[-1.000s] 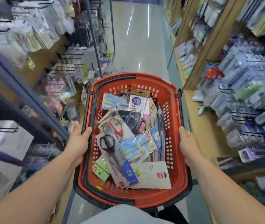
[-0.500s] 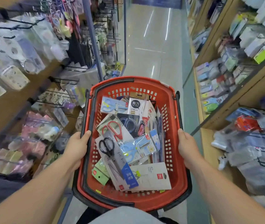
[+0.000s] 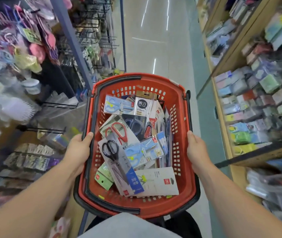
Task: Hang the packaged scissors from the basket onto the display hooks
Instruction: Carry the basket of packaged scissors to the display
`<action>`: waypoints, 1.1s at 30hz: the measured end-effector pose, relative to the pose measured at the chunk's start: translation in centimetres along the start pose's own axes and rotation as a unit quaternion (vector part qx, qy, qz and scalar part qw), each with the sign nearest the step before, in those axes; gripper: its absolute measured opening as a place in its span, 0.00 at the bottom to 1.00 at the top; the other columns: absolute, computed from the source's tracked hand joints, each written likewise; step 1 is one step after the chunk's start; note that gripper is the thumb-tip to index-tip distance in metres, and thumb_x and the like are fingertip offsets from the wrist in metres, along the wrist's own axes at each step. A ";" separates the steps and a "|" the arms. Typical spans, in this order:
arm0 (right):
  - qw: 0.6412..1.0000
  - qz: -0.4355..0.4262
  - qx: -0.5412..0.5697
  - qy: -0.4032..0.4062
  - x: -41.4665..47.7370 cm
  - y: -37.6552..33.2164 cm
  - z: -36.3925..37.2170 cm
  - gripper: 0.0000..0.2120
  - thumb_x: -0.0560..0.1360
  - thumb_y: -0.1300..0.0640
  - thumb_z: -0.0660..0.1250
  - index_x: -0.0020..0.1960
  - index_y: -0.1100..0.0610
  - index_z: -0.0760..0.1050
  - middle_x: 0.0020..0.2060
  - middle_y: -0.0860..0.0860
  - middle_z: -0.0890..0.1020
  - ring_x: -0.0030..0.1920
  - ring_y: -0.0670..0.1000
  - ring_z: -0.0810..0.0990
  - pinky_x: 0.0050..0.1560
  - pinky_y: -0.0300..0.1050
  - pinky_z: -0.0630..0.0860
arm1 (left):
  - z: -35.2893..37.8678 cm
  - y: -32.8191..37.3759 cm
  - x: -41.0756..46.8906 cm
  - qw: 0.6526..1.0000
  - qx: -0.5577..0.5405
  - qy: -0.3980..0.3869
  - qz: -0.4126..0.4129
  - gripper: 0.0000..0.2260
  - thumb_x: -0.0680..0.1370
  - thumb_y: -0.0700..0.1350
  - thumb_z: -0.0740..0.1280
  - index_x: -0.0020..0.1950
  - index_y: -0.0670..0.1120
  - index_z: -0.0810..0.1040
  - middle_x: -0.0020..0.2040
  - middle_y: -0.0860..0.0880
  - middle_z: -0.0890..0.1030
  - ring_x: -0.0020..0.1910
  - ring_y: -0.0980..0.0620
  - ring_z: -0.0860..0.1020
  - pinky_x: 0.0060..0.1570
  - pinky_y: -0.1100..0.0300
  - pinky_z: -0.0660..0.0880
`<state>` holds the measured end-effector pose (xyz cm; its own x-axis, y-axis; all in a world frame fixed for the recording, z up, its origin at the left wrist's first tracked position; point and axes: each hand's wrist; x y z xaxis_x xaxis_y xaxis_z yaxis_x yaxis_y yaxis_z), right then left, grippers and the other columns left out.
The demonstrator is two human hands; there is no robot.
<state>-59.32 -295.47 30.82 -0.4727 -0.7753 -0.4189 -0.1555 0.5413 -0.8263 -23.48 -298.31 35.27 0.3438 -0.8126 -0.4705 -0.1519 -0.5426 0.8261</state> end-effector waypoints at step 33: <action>0.993 0.110 -0.044 0.003 19.8 -10.6 15.9 0.32 0.78 0.34 0.52 0.57 0.58 0.81 0.51 0.57 0.86 0.52 0.61 0.85 0.60 0.62 0.81 | 2.1 6.7 31.8 0.995 0.070 -0.005 -0.063 0.23 0.74 0.63 0.68 0.52 0.43 0.82 0.48 0.37 0.87 0.48 0.32 0.85 0.53 0.31 0.82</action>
<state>-53.30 -321.74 25.26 -0.5089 -0.6327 -0.5837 -0.1229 0.7245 -0.6782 -15.56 -328.24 25.18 0.3593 -0.7374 -0.5720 -0.2363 -0.6649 0.7086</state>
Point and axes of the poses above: each hand's wrist, its own x-axis towards the middle knuckle, its own z-axis out of the palm, y = z × x
